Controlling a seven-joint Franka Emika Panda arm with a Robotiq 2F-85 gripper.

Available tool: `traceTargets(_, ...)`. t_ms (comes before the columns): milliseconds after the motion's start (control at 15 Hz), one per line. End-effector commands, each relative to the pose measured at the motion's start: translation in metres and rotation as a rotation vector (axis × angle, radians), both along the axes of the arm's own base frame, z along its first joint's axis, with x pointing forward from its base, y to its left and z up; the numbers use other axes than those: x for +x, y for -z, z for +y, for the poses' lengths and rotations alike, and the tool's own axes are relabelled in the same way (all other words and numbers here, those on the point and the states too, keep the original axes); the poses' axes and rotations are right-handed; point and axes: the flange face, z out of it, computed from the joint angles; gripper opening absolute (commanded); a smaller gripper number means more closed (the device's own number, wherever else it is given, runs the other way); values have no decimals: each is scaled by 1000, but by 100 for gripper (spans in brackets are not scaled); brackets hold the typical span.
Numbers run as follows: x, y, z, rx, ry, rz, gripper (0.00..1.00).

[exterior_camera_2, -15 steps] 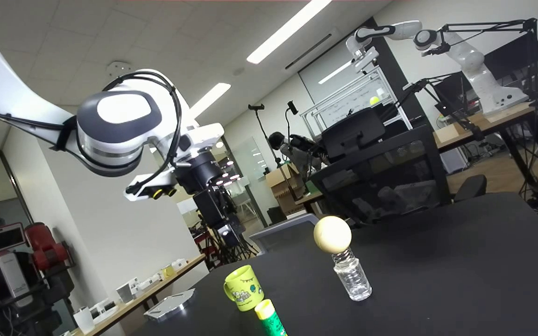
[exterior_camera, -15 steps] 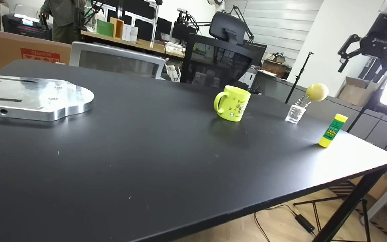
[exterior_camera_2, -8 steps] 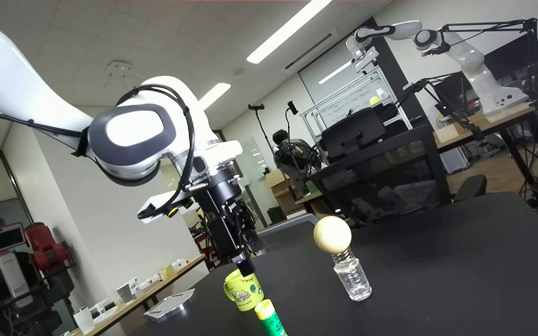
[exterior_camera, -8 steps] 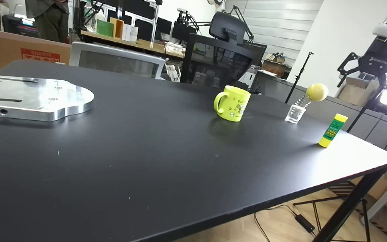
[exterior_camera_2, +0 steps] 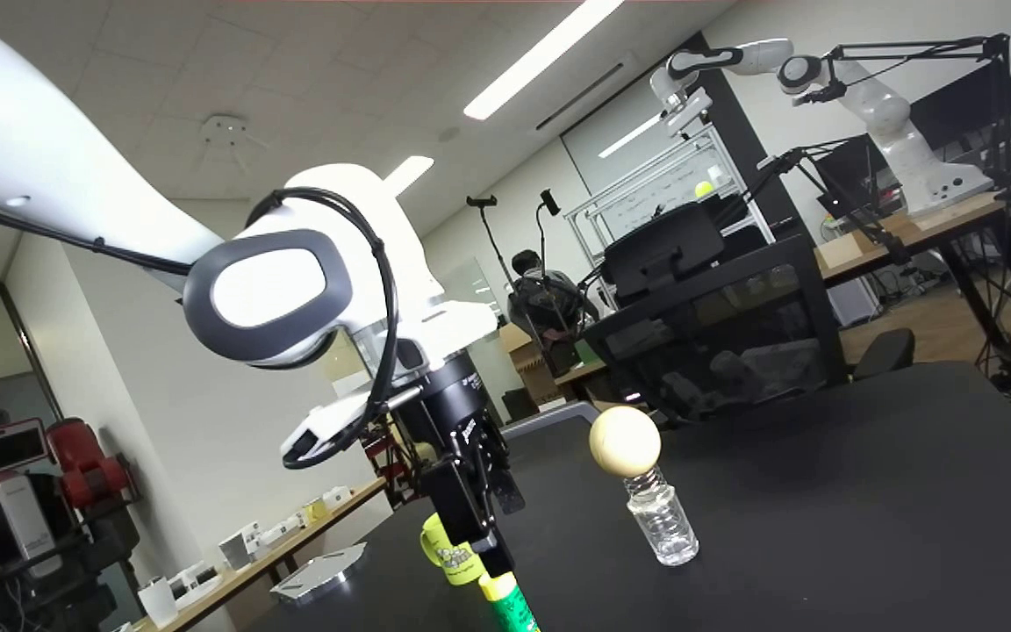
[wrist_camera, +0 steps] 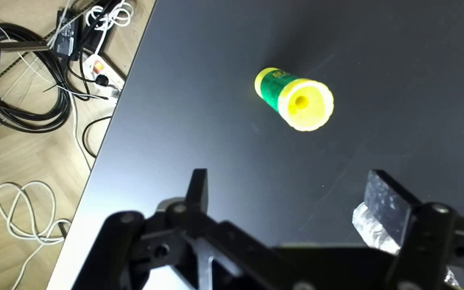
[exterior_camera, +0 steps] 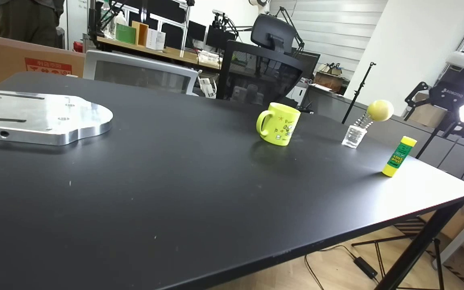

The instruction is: Place the green and yellow glue stick inside the yellow mug

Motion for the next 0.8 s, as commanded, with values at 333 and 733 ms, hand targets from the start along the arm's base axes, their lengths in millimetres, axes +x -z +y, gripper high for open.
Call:
traceTargets(333, -17, 15, -46, 2, -16, 10, 100)
traceTargets(733, -17, 17, -50, 3, -25, 14, 100)
